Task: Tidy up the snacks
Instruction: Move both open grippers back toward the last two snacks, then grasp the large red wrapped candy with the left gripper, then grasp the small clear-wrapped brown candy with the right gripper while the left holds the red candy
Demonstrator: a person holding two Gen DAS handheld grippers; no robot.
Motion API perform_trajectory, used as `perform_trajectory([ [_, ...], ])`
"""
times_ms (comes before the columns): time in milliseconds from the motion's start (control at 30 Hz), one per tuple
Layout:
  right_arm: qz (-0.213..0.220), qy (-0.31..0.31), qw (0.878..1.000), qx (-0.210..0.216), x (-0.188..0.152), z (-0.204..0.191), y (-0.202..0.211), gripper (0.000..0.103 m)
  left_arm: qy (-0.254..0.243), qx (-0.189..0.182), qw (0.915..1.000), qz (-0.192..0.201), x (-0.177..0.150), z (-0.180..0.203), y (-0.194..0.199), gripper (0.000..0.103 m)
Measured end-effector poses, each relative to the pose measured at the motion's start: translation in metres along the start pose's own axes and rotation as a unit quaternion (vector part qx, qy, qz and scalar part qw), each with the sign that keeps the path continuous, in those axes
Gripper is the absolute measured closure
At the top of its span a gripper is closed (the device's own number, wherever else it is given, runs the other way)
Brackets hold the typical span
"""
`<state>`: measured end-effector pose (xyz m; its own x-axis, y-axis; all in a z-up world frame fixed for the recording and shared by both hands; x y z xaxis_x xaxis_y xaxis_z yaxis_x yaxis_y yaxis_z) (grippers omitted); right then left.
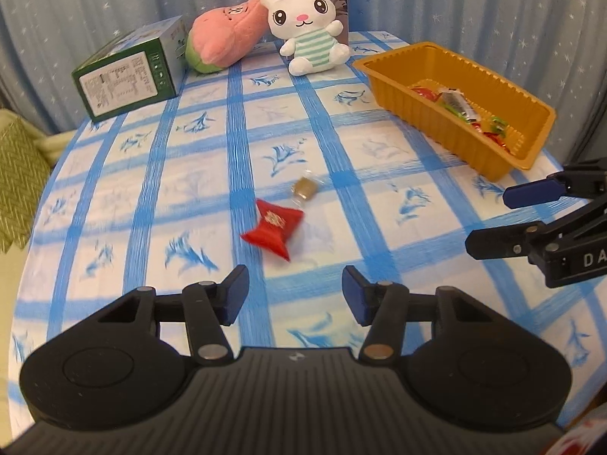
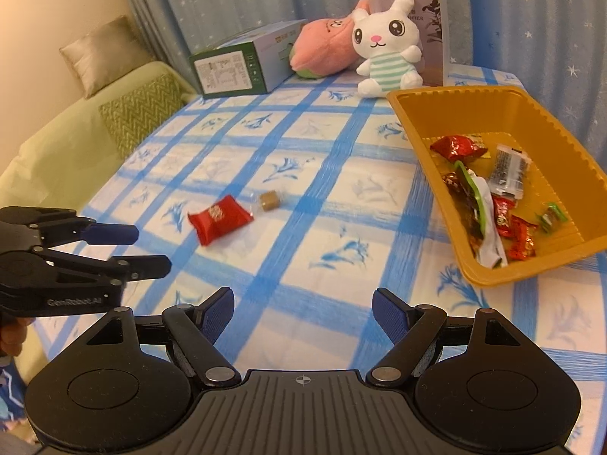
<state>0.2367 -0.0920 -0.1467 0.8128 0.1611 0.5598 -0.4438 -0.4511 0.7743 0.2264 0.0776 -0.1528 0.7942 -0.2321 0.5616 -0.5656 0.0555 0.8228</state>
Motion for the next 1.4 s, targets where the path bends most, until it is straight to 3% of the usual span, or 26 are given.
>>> perform_trajectory([
  [467, 0.007, -0.054, 0.998, -0.025, 0.024, 0.003, -0.037, 0.023, -0.06, -0.02, 0.998, -0.009, 0.036, -0.019, -0.059, 0.062],
  [767, 0.005, -0.071, 0.997, -0.035, 0.031, 0.003, -0.05, 0.023, -0.08, -0.039, 0.9955, -0.032, 0.04, -0.02, -0.084, 0.068],
  [1400, -0.002, -0.065, 0.997, -0.036, 0.05, -0.01, -0.075, 0.023, -0.067, -0.058, 0.9954, -0.037, 0.037, -0.03, -0.093, 0.08],
])
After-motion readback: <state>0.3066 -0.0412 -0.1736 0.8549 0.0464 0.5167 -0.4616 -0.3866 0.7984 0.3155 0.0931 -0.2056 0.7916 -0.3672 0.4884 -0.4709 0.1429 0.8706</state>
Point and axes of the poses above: each gripper's, at about its wrist camera, not at the fingertips, and y roughly against the way its jaws point, z to its right, x to its top, the point moved 6 cm from there along -y, roughly the way its jaws point, and after that the axes turned 4 degrees about -z, right-handed, at the moved point
